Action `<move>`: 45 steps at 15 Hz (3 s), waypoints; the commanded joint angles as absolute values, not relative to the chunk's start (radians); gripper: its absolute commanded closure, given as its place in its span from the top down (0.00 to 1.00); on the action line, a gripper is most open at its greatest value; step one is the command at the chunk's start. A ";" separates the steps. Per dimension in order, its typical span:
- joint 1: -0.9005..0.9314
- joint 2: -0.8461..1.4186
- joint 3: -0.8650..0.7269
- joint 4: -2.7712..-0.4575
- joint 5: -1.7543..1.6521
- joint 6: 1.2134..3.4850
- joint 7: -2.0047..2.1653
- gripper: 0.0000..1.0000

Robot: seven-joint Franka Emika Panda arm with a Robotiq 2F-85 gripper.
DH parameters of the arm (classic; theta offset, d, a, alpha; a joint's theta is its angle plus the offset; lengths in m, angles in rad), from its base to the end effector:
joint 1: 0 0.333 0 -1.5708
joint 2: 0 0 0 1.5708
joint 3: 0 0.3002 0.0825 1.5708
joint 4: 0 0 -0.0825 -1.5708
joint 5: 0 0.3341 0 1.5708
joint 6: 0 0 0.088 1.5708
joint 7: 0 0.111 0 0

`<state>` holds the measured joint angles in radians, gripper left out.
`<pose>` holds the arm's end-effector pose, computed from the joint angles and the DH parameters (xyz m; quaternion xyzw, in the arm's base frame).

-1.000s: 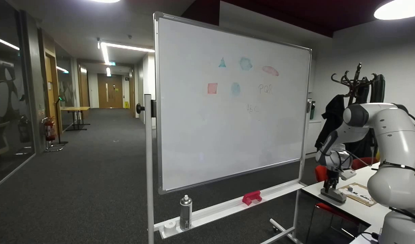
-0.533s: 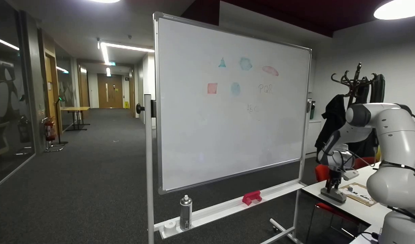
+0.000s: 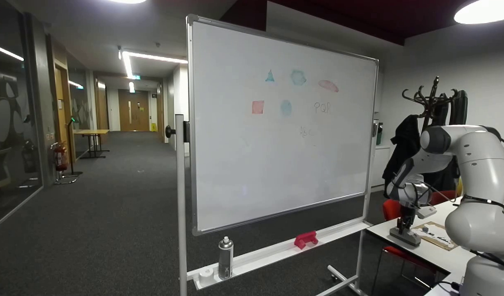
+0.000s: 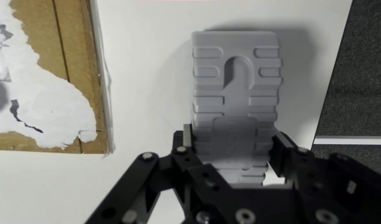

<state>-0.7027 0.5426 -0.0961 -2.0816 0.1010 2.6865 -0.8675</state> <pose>0.3873 -0.4011 0.1940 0.9994 -0.0026 0.0217 0.0252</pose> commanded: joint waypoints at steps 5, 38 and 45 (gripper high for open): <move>-0.731 0.477 -0.075 -2.160 0.100 2.769 -0.912 0.33; -0.293 0.069 -0.326 -2.545 -0.545 2.667 -0.285 0.33; -0.293 0.120 -0.322 -2.511 -0.520 2.648 -0.270 0.58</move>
